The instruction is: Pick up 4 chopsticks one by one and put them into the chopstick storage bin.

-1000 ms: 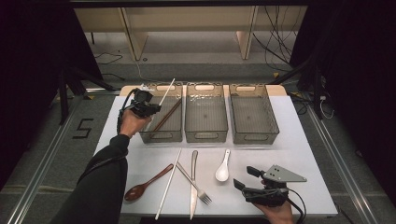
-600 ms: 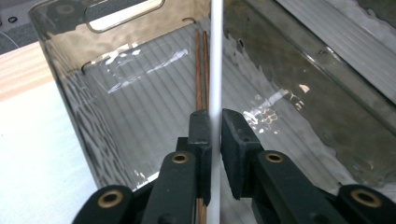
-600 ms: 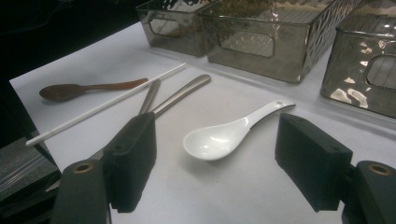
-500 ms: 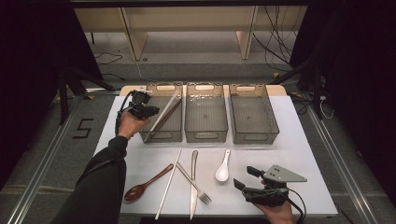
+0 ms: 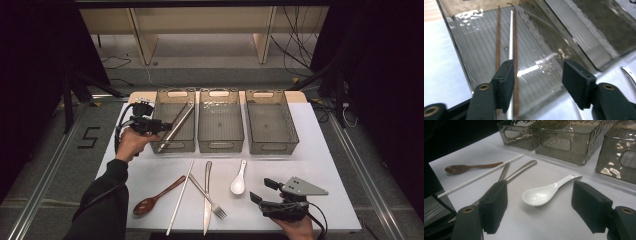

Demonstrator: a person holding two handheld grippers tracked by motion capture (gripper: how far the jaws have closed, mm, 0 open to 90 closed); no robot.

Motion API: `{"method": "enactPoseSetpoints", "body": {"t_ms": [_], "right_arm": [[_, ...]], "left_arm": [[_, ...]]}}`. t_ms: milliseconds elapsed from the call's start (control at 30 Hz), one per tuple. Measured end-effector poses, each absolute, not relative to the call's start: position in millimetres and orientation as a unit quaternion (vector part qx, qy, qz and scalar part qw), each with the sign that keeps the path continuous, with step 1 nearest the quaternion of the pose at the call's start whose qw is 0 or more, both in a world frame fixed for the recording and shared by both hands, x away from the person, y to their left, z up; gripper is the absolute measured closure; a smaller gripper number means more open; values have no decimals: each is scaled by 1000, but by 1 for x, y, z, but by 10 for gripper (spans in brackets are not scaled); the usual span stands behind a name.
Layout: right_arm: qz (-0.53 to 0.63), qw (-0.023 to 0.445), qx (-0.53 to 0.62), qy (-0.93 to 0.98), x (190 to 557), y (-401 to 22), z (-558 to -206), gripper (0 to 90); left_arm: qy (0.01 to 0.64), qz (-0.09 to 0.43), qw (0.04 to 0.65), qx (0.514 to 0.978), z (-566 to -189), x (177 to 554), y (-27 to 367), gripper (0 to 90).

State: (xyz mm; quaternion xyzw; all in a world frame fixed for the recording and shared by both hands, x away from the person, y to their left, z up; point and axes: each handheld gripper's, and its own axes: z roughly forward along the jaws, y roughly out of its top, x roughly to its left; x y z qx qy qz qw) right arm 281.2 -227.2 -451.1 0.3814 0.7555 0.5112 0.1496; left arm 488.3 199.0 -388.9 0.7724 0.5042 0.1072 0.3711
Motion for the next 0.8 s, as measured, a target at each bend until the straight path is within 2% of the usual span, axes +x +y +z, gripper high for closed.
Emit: {"method": "enactPoseSetpoints", "body": {"t_ms": [200, 333, 800], "right_arm": [[511, 150, 382, 755, 281, -228, -451, 301], [511, 149, 380, 756, 281, -226, -451, 301], [514, 152, 378, 755, 280, -227, -448, 301]], "left_arm": [[495, 95, 367, 782, -393, 453, 189, 356], [480, 87, 329, 808, -399, 435, 178, 325], [477, 53, 285, 830, -415, 388, 168, 287]]}}
